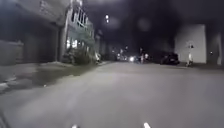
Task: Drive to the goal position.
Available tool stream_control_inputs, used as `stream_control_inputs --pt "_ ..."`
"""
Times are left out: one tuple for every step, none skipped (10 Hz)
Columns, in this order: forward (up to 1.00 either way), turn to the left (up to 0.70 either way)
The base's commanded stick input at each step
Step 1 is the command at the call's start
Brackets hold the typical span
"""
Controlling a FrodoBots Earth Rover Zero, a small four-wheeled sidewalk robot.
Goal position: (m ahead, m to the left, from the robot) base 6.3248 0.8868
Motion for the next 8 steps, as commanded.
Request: stream_control_inputs --pt "0.85 -0.31" --pt "0.85 -0.28" --pt "0.85 -0.18" --pt "0.85 -0.08" --pt "0.85 0.0" --pt "0.85 0.0" --pt "0.85 0.0" --pt "0.85 0.0"
